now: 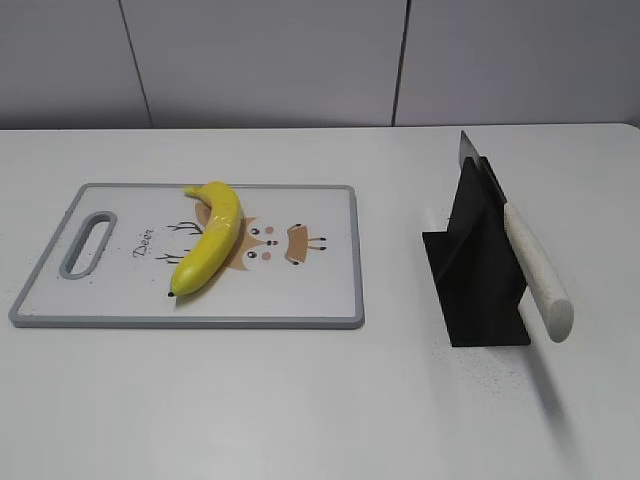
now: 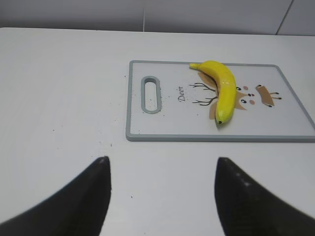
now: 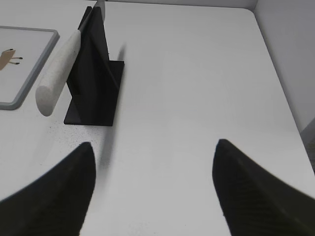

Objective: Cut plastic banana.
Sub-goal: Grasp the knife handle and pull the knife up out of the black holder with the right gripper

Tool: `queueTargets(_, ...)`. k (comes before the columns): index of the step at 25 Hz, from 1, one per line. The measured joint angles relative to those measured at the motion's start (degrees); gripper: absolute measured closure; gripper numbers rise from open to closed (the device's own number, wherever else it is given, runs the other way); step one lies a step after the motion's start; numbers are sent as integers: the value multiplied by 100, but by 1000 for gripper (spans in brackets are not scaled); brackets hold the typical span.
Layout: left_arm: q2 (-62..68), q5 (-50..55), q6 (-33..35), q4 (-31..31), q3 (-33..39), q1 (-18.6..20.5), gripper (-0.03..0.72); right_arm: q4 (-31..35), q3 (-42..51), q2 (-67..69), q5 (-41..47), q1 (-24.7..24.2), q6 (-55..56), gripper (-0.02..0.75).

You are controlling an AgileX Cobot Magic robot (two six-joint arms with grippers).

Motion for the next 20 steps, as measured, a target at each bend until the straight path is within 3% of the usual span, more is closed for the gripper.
queueTargets(20,0,0,0,0,0,0,90,0,0,0,0,0,5,159)
